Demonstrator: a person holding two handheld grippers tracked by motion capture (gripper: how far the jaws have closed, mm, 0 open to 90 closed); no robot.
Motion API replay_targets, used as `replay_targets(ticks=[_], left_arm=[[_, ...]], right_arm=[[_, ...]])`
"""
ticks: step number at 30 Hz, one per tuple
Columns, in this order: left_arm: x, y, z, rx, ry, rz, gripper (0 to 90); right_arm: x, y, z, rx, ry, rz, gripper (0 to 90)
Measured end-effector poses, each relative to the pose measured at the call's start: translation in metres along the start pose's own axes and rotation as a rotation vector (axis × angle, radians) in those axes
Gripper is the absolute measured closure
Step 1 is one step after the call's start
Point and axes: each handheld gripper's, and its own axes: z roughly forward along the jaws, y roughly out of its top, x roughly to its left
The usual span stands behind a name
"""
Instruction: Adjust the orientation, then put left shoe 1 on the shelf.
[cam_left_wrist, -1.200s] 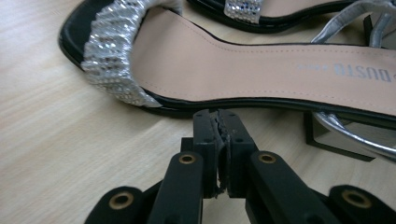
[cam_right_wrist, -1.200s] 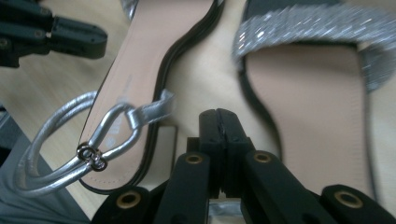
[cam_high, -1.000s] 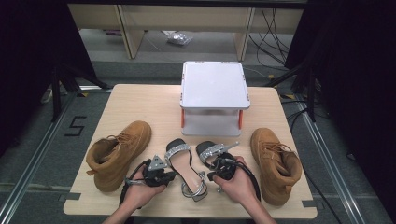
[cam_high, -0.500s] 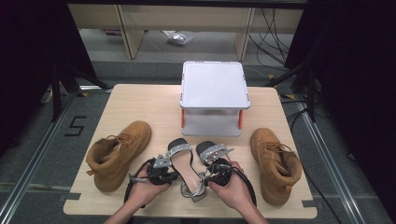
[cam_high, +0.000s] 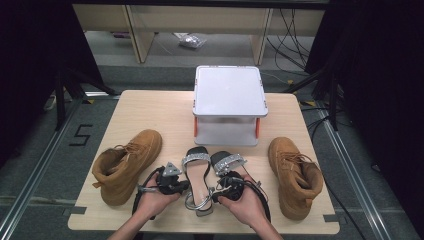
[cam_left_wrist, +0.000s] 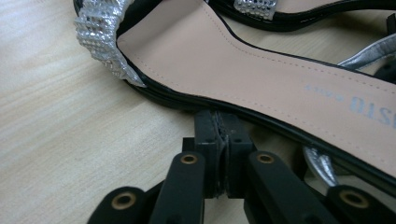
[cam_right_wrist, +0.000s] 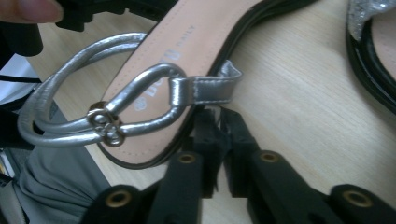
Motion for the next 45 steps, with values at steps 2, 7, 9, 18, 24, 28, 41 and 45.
replay_targets(ticks=[2,7,9,18,24,28,41,45], left_arm=[[0.001,-0.001,-0.002,-0.011,-0.005,-0.002,84.0],[0.008,0.003,-0.019,-0.088,0.018,-0.003,78.3],[0.012,0.007,-0.028,-0.135,0.015,0.003,76.5],[0.018,0.031,-0.056,-0.300,0.043,-0.001,63.5],[0.017,0.042,-0.058,-0.337,0.050,-0.001,61.4],[0.021,0.053,-0.059,-0.343,0.044,-0.009,64.3],[0.037,0.114,-0.062,-0.403,0.026,-0.036,86.6],[0.041,0.144,-0.055,-0.433,0.032,-0.008,87.1]], right_arm=[[-0.003,0.000,-0.002,-0.017,0.001,0.027,79.1],[-0.014,-0.001,-0.015,-0.080,-0.027,0.070,64.6],[-0.017,-0.001,-0.018,-0.102,-0.024,0.082,60.9],[-0.018,0.000,-0.025,-0.161,-0.011,0.095,49.9],[-0.015,-0.001,-0.025,-0.166,-0.029,0.106,48.2],[-0.014,0.001,-0.026,-0.177,-0.014,0.090,46.5],[-0.013,0.010,-0.025,-0.167,-0.023,0.079,42.4],[-0.006,0.016,-0.026,-0.142,-0.041,0.069,42.0]])
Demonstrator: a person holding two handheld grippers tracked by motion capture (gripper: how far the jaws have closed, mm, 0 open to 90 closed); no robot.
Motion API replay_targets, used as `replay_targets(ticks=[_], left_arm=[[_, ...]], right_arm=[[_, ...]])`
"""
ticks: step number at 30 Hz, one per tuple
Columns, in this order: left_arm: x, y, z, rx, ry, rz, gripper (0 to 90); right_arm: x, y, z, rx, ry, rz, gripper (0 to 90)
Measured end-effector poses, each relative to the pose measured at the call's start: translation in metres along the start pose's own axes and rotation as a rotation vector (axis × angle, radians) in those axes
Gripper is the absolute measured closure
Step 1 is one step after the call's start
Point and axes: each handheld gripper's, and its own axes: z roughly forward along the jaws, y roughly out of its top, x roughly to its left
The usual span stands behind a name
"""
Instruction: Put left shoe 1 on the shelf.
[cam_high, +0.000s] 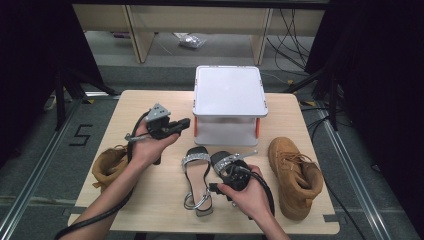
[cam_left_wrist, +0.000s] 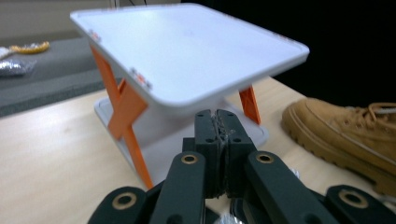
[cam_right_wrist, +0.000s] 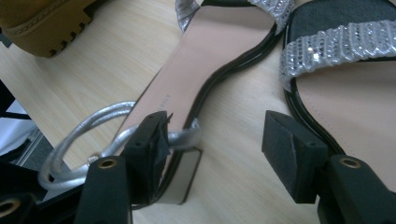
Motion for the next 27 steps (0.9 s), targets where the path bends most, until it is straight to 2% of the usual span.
replay_targets(ticks=[1,2,3,6,7,8,9,12,14,15,16,18,21,23,27], left_arm=[[0.000,0.004,0.004,-0.009,-0.002,0.000,87.5],[0.000,0.004,0.004,-0.009,-0.002,0.000,87.8],[0.000,0.012,0.011,-0.020,-0.002,0.014,88.1],[0.000,0.021,0.018,-0.021,0.001,0.011,88.6],[-0.001,0.023,0.021,-0.018,0.004,0.015,88.8],[-0.001,0.024,0.023,-0.014,0.008,0.018,88.8],[0.001,0.027,0.030,-0.004,0.019,0.015,88.9],[0.003,0.028,0.038,0.008,0.036,0.012,89.0],[0.004,0.028,0.044,0.019,0.040,0.008,89.0],[0.004,0.028,0.049,0.025,0.043,0.007,89.0],[0.004,0.028,0.049,0.025,0.043,0.007,89.0],[0.003,0.028,0.054,0.029,0.051,0.012,89.0],[0.003,0.027,0.058,0.038,0.052,0.014,88.9],[0.003,0.026,0.060,0.046,0.051,0.010,88.9],[0.005,0.023,0.063,0.053,0.054,0.003,88.5]], right_arm=[[0.004,0.001,0.000,0.013,-0.008,0.035,42.0],[0.006,0.003,0.000,0.015,-0.012,0.036,42.0],[0.008,0.004,0.001,0.013,-0.013,0.032,41.7],[0.014,0.007,0.003,-0.006,-0.025,0.017,41.6],[0.016,0.010,0.002,-0.017,-0.021,-0.003,41.3],[0.016,0.010,0.002,-0.017,-0.021,-0.003,41.3],[0.021,0.016,-0.001,-0.045,-0.006,0.024,40.0],[0.024,0.022,-0.001,-0.051,-0.013,0.011,39.4],[0.030,0.026,0.003,-0.030,-0.017,0.015,39.2],[0.034,0.028,0.009,0.012,-0.015,0.011,38.9],[0.034,0.028,0.009,0.012,-0.015,0.011,38.9],[0.039,0.028,0.023,0.058,-0.025,0.005,38.4],[0.041,0.028,0.031,0.090,-0.041,0.047,36.2],[0.040,0.028,0.037,0.104,-0.057,0.030,35.7],[0.042,0.029,0.046,0.141,-0.068,0.050,33.2]])
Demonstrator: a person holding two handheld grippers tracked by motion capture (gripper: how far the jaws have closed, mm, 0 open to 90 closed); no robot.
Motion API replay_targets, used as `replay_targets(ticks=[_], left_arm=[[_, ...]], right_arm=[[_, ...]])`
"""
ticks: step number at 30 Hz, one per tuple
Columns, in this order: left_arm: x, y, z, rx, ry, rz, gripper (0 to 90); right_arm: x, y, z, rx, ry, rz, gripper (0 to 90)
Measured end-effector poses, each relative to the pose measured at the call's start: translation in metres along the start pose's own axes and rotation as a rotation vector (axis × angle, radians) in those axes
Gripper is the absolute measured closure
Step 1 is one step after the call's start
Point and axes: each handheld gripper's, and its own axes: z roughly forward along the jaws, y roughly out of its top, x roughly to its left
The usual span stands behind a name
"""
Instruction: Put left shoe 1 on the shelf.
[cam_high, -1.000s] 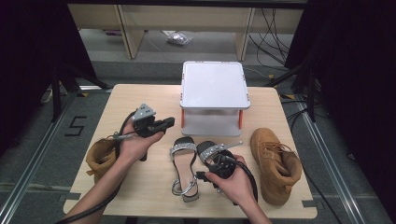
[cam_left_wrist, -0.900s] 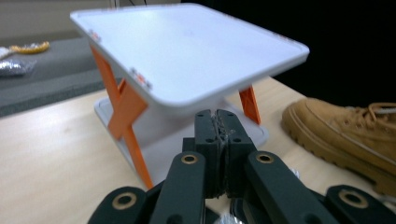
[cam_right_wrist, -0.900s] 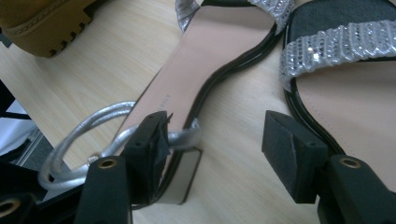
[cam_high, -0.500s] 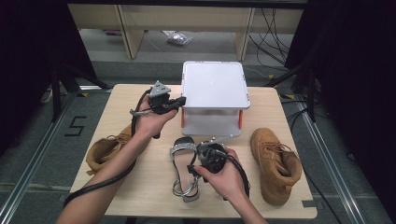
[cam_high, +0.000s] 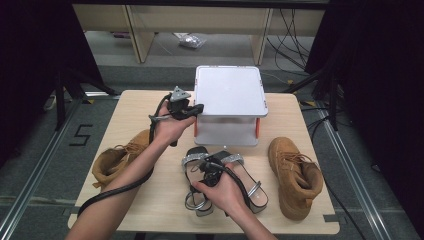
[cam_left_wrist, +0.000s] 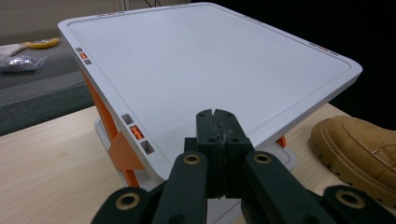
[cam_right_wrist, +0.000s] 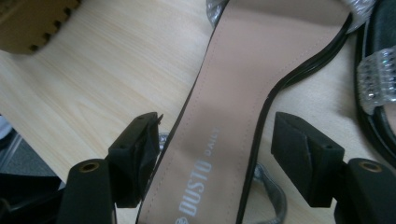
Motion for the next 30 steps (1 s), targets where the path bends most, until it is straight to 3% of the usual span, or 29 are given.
replay_targets(ticks=[4,5,7,9,10,14,15,16,17,19,20,22,23,25,27,30], left_arm=[[0.002,-0.002,0.003,0.006,0.002,-0.010,88.0],[0.003,-0.003,0.004,0.009,0.006,-0.009,87.8],[0.003,-0.004,0.005,0.005,0.008,-0.011,87.7],[0.002,-0.003,0.006,0.008,0.008,-0.011,87.6],[0.002,-0.003,0.006,0.008,0.008,-0.008,87.5],[0.003,-0.002,0.006,0.015,0.006,-0.014,86.9],[0.003,-0.002,0.006,0.016,0.006,-0.012,86.9],[0.003,-0.002,0.006,0.016,0.006,-0.012,86.8],[0.003,-0.002,0.006,0.017,0.007,-0.010,86.8],[0.003,-0.002,0.006,0.018,0.005,-0.013,86.4],[0.003,-0.002,0.006,0.018,0.005,-0.013,86.4],[0.003,-0.002,0.006,0.019,0.007,-0.010,86.3],[0.003,-0.002,0.006,0.018,0.007,-0.011,86.1],[0.004,-0.002,0.006,0.019,0.006,-0.013,85.7],[0.003,-0.002,0.006,0.018,0.006,-0.014,85.5],[0.004,-0.003,0.006,0.014,0.004,-0.016,85.4]], right_arm=[[0.003,0.003,0.006,0.027,0.000,0.004,32.3],[0.001,0.005,0.010,0.027,-0.013,-0.035,32.2],[0.006,0.006,0.011,0.077,0.007,0.048,31.9],[0.004,0.009,0.015,0.083,0.004,0.033,30.8],[0.006,0.010,0.015,0.097,-0.009,0.076,30.4],[0.005,0.014,0.016,0.126,-0.006,0.065,29.8],[0.008,0.016,0.015,0.151,-0.016,0.101,29.7],[0.008,0.016,0.015,0.151,-0.016,0.101,29.7],[0.006,0.016,0.017,0.125,-0.031,0.050,29.8],[0.007,0.016,0.017,0.130,-0.028,0.065,29.8],[0.010,0.016,0.016,0.157,-0.012,0.110,29.8],[0.010,0.017,0.015,0.158,-0.017,0.102,29.7],[0.006,0.018,0.014,0.143,-0.024,0.037,29.7],[0.010,0.018,0.013,0.158,-0.027,0.089,30.0],[0.007,0.017,0.014,0.141,-0.022,0.042,29.6],[0.008,0.017,0.013,0.141,-0.023,0.080,30.1]])
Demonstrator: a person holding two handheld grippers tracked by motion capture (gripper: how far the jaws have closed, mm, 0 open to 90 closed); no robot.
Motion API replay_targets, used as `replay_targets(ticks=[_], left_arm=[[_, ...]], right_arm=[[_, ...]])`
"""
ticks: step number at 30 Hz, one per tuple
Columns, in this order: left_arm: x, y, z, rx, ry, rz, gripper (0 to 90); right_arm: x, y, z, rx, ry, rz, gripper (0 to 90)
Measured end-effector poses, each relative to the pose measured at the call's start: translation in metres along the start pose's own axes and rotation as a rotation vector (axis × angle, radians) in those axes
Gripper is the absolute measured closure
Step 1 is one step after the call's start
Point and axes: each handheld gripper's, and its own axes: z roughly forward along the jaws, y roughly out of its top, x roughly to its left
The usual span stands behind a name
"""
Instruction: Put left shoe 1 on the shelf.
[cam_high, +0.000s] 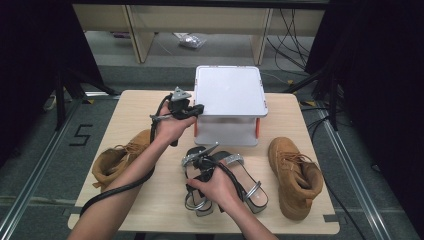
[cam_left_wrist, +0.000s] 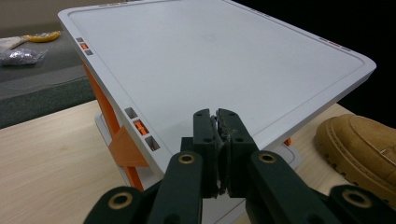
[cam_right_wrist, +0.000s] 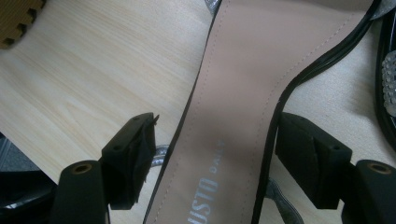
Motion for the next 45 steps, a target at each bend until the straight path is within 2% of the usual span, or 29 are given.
replay_targets(ticks=[1,3,5,6,8,11,12,13,15,16,17,18,19,20,21,23,24,26,27,29,32,33,34,35,36,38,40,41,45], left_arm=[[0.000,0.000,0.000,0.000,0.001,0.000,85.3],[0.000,0.000,0.000,0.000,0.001,0.002,85.0],[0.000,0.000,0.000,-0.002,0.002,-0.002,84.9],[0.000,0.000,0.000,0.000,0.001,0.000,84.9],[0.001,0.000,0.000,0.000,0.000,0.000,84.7],[0.000,0.001,0.000,0.004,0.001,0.005,84.6],[0.000,0.001,0.000,0.006,0.002,0.008,84.6],[0.000,0.001,0.000,0.008,0.002,0.010,84.6],[0.000,0.001,0.000,0.009,0.003,0.010,84.6],[0.000,0.001,0.000,0.009,0.004,0.010,84.6],[0.000,0.001,0.000,0.009,0.004,0.010,84.6],[0.000,0.001,0.000,0.010,0.004,0.012,84.6],[0.000,0.001,0.000,0.010,0.003,0.011,84.5],[0.000,0.001,0.000,0.011,0.002,0.011,84.5],[0.000,0.001,0.000,0.011,0.002,0.012,84.5],[0.000,0.001,0.000,0.011,0.001,0.011,84.5],[0.000,0.002,0.000,0.012,0.001,0.011,84.5],[0.000,0.002,0.000,0.013,0.003,0.016,84.5],[0.000,0.001,0.000,0.012,0.002,0.014,84.5],[0.001,0.002,-0.001,0.013,-0.001,0.016,84.5],[0.002,0.002,-0.001,0.018,0.001,0.021,84.4],[0.002,0.002,-0.001,0.018,0.001,0.019,84.3],[0.002,0.002,-0.001,0.018,0.000,0.018,84.3],[0.002,0.002,-0.001,0.018,0.000,0.018,84.2],[0.002,0.002,-0.001,0.018,0.000,0.017,84.2],[0.002,0.002,-0.001,0.019,0.000,0.016,84.1],[0.002,0.002,-0.001,0.019,0.001,0.017,84.1],[0.001,0.003,-0.001,0.021,0.004,0.017,84.0],[0.002,0.003,-0.001,0.020,0.004,0.020,83.9]], right_arm=[[0.005,0.000,-0.002,0.037,0.011,0.072,30.3],[0.000,0.000,0.001,-0.006,0.007,0.003,30.4],[0.000,0.001,0.000,0.005,0.005,-0.001,30.4],[-0.004,0.002,0.001,-0.005,0.009,-0.034,30.6],[-0.001,0.003,0.000,-0.017,0.015,0.011,30.9],[-0.001,0.005,0.000,-0.021,0.010,0.012,31.0],[-0.003,0.006,0.001,-0.024,0.002,-0.028,31.0],[0.002,0.007,0.000,0.019,0.006,0.042,31.1],[-0.001,0.007,0.002,0.006,0.007,0.005,31.1],[0.002,0.008,0.005,0.020,-0.004,0.044,31.5],[-0.001,0.009,0.007,-0.006,-0.037,-0.004,31.7],[-0.001,0.009,0.007,-0.006,-0.037,-0.004,31.7],[0.001,0.010,0.008,0.026,-0.021,0.048,31.8],[-0.001,0.011,0.010,0.015,-0.034,0.010,31.8],[0.002,0.011,0.011,0.035,-0.052,0.055,32.2],[0.001,0.012,0.012,0.039,-0.032,0.049,32.3],[-0.002,0.013,0.016,0.033,-0.037,0.011,31.9],[0.000,0.014,0.019,0.067,-0.057,0.049,31.0],[-0.003,0.014,0.022,0.047,-0.062,-0.003,31.8],[-0.003,0.015,0.022,0.057,-0.046,0.007,33.1],[-0.008,0.015,0.017,0.081,-0.070,-0.038,38.9],[-0.007,0.014,0.014,0.112,-0.062,0.004,40.8],[-0.011,0.012,0.012,0.095,-0.095,-0.059,42.3],[-0.013,0.011,0.010,0.100,-0.110,-0.076,43.3],[-0.011,0.009,0.008,0.124,-0.100,-0.044,43.3],[-0.019,0.007,0.007,0.114,-0.133,-0.129,43.3],[-0.018,0.007,0.007,0.116,-0.127,-0.111,43.2],[-0.017,0.007,0.009,0.119,-0.151,-0.154,42.1],[-0.015,0.008,0.020,0.150,-0.157,-0.184,39.5]])
